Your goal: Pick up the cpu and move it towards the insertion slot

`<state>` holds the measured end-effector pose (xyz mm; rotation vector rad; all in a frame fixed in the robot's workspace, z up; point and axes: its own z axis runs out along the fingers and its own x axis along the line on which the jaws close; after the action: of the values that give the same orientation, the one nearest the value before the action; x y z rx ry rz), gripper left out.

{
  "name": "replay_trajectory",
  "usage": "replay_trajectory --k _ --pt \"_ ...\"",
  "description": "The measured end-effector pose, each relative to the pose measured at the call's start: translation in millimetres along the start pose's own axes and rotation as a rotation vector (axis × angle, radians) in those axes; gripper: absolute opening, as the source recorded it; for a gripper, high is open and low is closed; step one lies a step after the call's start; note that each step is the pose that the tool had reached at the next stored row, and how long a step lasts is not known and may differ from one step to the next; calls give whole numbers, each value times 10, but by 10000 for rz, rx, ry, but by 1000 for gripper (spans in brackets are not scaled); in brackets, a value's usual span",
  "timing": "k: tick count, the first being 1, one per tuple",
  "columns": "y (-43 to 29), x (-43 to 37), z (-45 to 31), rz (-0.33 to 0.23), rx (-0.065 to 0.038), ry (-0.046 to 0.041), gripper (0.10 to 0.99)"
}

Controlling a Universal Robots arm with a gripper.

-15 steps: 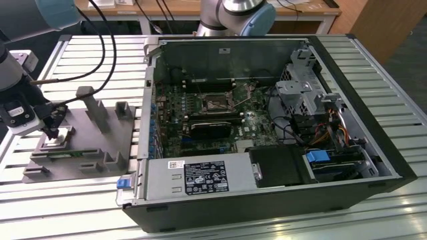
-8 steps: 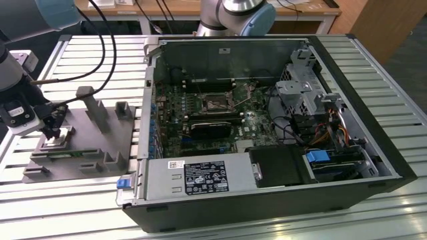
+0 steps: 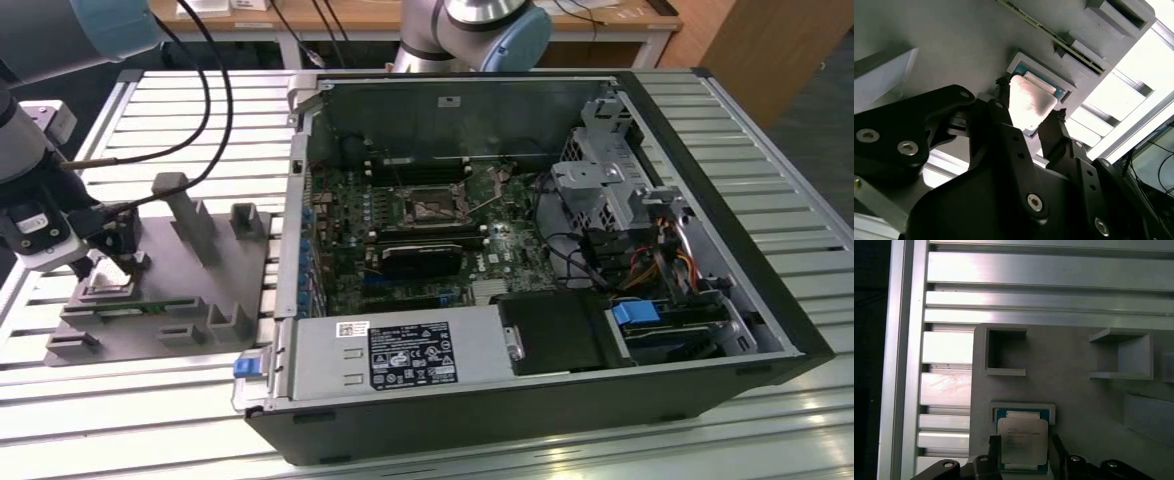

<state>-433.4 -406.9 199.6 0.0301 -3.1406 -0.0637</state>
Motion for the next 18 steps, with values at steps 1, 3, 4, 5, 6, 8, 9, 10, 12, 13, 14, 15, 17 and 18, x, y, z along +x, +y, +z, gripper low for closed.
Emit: replay_trajectory --k 1,3,4,5,6,8,9,10,12,13,14,15,17,18 --pt "0 0 0 1 0 0 467" --pt "0 0 1 0 1 0 529" --pt "0 1 2 -1 1 -5 529" --pt "1 6 5 0 0 -31 529" --pt "0 14 9 -2 3 -112 529" --pt "0 26 15 0 10 -273 529" --pt "0 26 16 -1 9 -288 529" --pt "0 26 16 -2 9 -290 529" --pt "0 26 16 -2 9 -292 529" --pt "0 27 15 -1 10 -292 529" --pt "0 27 16 -1 10 -294 529" --pt "0 26 16 -2 10 -295 545" --pt "0 26 24 21 9 -300 604" --pt "-1 26 32 105 10 -302 604"
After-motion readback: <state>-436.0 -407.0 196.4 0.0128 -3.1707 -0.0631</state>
